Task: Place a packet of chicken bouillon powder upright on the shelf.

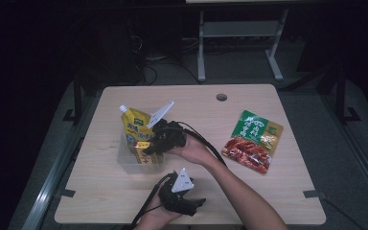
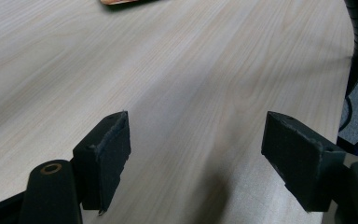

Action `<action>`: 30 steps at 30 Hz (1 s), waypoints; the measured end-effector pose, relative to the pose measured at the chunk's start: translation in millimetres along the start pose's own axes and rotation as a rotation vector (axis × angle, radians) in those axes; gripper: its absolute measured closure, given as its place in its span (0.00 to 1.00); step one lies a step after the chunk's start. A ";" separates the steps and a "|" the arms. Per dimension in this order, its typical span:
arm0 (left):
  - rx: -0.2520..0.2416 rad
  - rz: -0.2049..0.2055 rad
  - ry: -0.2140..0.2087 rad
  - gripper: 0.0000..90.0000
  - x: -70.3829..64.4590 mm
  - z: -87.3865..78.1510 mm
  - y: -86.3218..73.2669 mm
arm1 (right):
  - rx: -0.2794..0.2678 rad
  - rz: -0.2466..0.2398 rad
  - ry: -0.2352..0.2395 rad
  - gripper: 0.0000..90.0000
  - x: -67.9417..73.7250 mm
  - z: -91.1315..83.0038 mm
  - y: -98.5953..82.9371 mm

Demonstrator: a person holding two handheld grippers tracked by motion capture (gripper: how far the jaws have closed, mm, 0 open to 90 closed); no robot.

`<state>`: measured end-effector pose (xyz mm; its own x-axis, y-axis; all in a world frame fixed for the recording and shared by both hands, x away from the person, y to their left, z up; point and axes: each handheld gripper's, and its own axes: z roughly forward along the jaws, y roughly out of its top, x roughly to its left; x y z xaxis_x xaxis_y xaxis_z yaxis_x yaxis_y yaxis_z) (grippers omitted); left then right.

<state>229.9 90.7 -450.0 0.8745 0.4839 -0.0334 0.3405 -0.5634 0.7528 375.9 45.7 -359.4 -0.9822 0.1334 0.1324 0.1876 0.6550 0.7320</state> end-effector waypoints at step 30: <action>-0.007 -0.017 0.007 0.26 2.2 -0.7 0.3 | -0.040 0.039 0.004 0.59 3.3 -15.6 -6.1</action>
<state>231.6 92.1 -449.4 0.8664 0.4976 -0.0418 0.3525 -0.5502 0.7570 371.4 30.6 -353.1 -0.9742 0.1554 0.1639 0.2253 0.6193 0.7522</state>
